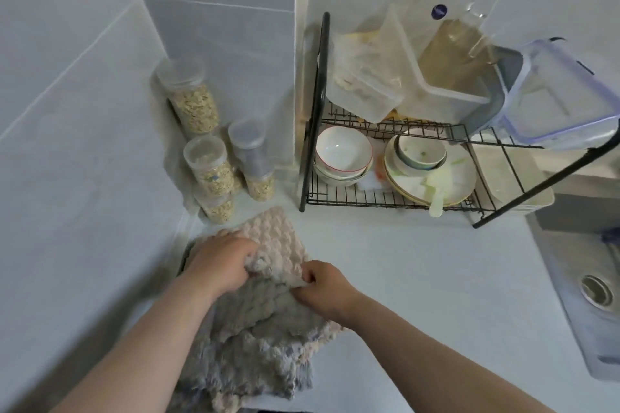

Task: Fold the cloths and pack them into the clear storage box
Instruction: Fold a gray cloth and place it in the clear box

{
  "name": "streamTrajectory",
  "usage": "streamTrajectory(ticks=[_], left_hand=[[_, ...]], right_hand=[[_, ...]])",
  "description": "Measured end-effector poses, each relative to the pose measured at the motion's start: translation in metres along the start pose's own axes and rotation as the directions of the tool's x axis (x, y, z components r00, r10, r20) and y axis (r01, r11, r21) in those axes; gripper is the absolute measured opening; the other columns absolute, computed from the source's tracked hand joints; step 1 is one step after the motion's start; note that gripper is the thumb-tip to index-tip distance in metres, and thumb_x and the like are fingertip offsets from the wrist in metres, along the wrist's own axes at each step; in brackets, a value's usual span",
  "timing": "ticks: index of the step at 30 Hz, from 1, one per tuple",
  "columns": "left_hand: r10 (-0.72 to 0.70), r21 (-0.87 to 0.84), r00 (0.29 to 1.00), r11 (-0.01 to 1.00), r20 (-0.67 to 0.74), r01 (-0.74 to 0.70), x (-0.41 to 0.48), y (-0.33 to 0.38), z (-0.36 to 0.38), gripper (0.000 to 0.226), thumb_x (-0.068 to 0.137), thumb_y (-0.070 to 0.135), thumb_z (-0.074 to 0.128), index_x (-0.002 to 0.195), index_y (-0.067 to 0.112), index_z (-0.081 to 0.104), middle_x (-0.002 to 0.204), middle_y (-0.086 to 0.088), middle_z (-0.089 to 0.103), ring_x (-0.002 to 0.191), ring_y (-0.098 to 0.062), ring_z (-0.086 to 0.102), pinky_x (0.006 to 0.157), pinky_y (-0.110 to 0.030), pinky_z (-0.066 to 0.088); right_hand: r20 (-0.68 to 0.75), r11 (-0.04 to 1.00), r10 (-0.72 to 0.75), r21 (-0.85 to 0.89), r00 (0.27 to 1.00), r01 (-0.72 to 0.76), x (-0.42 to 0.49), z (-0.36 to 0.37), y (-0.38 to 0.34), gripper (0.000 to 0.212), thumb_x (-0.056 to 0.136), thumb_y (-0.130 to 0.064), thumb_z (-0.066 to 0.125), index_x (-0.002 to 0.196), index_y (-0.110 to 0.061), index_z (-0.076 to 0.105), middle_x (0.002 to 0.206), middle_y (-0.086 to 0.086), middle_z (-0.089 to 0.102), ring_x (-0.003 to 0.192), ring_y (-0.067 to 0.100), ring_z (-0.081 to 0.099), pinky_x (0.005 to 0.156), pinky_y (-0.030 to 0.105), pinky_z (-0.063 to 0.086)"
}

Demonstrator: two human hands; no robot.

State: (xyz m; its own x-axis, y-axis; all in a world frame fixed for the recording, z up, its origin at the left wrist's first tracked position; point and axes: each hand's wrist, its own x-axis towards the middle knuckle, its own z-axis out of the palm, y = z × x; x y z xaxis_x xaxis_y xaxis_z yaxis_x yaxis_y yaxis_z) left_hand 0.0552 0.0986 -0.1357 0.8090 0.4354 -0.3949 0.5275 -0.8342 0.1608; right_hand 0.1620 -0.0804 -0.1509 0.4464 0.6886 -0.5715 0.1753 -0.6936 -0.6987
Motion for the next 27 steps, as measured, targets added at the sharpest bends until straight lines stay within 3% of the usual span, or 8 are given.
streamTrajectory(ticks=[2, 7, 11, 15, 20, 23, 27], left_hand=[[0.027, 0.039, 0.999, 0.999, -0.023, -0.026, -0.006, -0.005, -0.003, 0.03, 0.072, 0.011, 0.056, 0.062, 0.031, 0.037, 0.085, 0.016, 0.044, 0.092, -0.013, 0.044, 0.071, -0.028, 0.029], [-0.032, -0.1, 0.997, 0.994, 0.076, 0.039, -0.028, 0.005, -0.024, 0.029, 0.083, 0.024, 0.061, 0.07, 0.028, 0.036, 0.076, 0.011, 0.048, 0.074, -0.014, 0.049, 0.057, -0.028, 0.034], [0.015, -0.148, 0.998, 0.989, 0.062, -0.006, -0.052, 0.048, -0.063, 0.02, 0.083, 0.036, 0.062, 0.094, 0.026, 0.049, 0.097, 0.018, 0.051, 0.091, -0.014, 0.056, 0.08, -0.034, 0.049], [0.133, -0.112, 0.988, 0.984, -0.081, -0.142, -0.051, 0.107, -0.092, 0.02, 0.081, 0.025, 0.056, 0.069, 0.013, 0.046, 0.083, 0.002, 0.047, 0.073, -0.015, 0.049, 0.062, -0.031, 0.037], [0.188, -0.097, 0.927, 0.968, -0.324, -0.231, -0.034, 0.19, -0.113, 0.026, 0.08, 0.033, 0.07, 0.064, 0.026, 0.051, 0.072, 0.006, 0.056, 0.065, -0.013, 0.054, 0.054, -0.031, 0.039], [0.229, -0.048, 0.9, 0.963, -0.371, -0.265, -0.03, 0.226, -0.105, 0.026, 0.08, 0.026, 0.064, 0.064, 0.035, 0.047, 0.067, 0.007, 0.054, 0.064, -0.014, 0.054, 0.055, -0.032, 0.042], [0.291, 0.005, 0.915, 0.953, -0.279, -0.301, -0.031, 0.259, -0.053, 0.025, 0.081, 0.018, 0.056, 0.065, 0.033, 0.043, 0.075, 0.011, 0.051, 0.078, -0.018, 0.053, 0.058, -0.029, 0.036]], right_hand=[[-0.006, 0.999, -0.034, 0.001, 0.999, 0.034, -0.004, -0.008, 0.005, 0.038, 0.083, -0.02, 0.066, 0.07, -0.02, 0.031, 0.071, -0.004, 0.035, 0.06, 0.012, 0.03, 0.052, 0.024, 0.027], [-0.024, 0.991, -0.116, 0.065, 0.993, 0.117, -0.029, -0.04, 0.011, 0.024, 0.083, -0.011, 0.065, 0.082, -0.021, 0.044, 0.077, -0.002, 0.047, 0.059, 0.012, 0.04, 0.049, 0.019, 0.036], [-0.115, 0.982, -0.155, 0.095, 0.981, 0.166, -0.068, -0.086, 0.016, 0.027, 0.083, -0.014, 0.066, 0.104, -0.026, 0.054, 0.084, -0.004, 0.058, 0.067, 0.01, 0.053, 0.055, 0.018, 0.045], [-0.22, 0.978, -0.207, -0.049, 0.953, 0.201, -0.109, -0.155, 0.037, 0.007, 0.081, -0.013, 0.069, 0.08, -0.016, 0.063, 0.073, -0.005, 0.062, 0.056, -0.002, 0.051, 0.05, 0.014, 0.042], [-0.423, 0.963, -0.269, -0.146, 0.865, 0.228, -0.156, -0.239, 0.068, 0.019, 0.076, -0.002, 0.062, 0.068, -0.018, 0.057, 0.065, -0.003, 0.058, 0.058, 0.011, 0.052, 0.056, 0.033, 0.048], [-0.473, 0.95, -0.305, -0.207, 0.827, 0.232, -0.178, -0.27, 0.094, 0.021, 0.075, 0.001, 0.059, 0.067, -0.019, 0.054, 0.063, -0.004, 0.054, 0.055, 0.007, 0.044, 0.051, 0.021, 0.038], [-0.41, 0.944, -0.286, -0.278, 0.866, 0.179, -0.187, -0.273, 0.156, 0.016, 0.076, -0.003, 0.058, 0.075, -0.019, 0.06, 0.068, -0.006, 0.058, 0.059, 0.008, 0.046, 0.053, 0.018, 0.039]])
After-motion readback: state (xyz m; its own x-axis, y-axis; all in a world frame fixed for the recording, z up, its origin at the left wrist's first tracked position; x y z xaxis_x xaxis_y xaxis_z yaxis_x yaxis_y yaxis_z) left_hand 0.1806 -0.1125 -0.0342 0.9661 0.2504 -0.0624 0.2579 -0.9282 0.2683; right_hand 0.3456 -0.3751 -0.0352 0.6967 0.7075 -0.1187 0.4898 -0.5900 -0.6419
